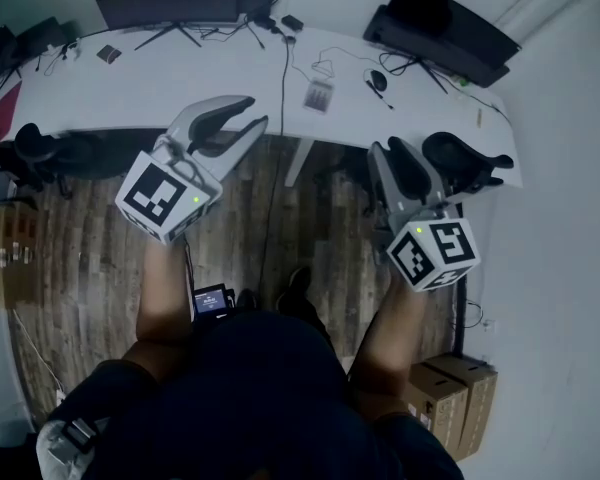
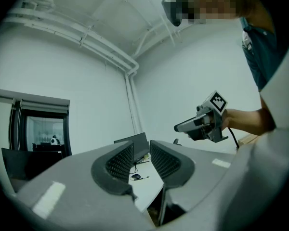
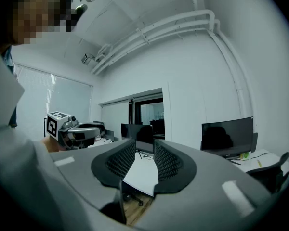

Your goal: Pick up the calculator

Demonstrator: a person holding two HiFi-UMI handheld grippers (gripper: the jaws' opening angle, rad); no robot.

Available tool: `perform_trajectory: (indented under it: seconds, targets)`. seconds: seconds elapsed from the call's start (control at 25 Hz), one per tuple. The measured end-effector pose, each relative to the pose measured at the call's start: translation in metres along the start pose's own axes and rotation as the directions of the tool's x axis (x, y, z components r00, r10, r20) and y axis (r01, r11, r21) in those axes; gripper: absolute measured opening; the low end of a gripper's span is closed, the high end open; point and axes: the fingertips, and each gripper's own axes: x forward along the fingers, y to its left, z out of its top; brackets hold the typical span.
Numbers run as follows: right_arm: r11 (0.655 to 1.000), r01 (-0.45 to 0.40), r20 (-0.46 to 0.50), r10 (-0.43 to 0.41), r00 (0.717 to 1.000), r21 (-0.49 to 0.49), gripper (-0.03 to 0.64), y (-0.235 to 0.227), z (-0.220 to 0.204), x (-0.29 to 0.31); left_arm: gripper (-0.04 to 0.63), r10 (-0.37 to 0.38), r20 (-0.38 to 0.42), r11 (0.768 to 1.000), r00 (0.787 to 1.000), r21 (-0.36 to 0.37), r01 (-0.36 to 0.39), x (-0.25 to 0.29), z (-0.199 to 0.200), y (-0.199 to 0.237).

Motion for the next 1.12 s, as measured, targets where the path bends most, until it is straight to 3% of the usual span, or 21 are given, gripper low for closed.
perform_trajectory:
  seconds: [0.28,0.8,1.12]
  targets:
    - [0.996,-0.087,-0.004,0.087,0.996,0.002,0.101,-0.064,0.015,0.046,0.107,0.078,-0.045,0.997,0.996,0.006,-0.077,0.056,-0.006,0.018]
    - [0.984,-0.177,0.013,0.176,0.984,0.017,0.101,-0.11,0.014,0.09,0.107,0.152,-0.089,0.988,0.984,-0.007,-0.154,0.098,-0.019,0.032]
    - [0.972,-0.232,0.036,0.23,0.972,0.044,0.101,-0.168,0.014,0.107,0.107,0.203,-0.119,0.979,0.972,0.039,-0.199,0.154,-0.014,0.037]
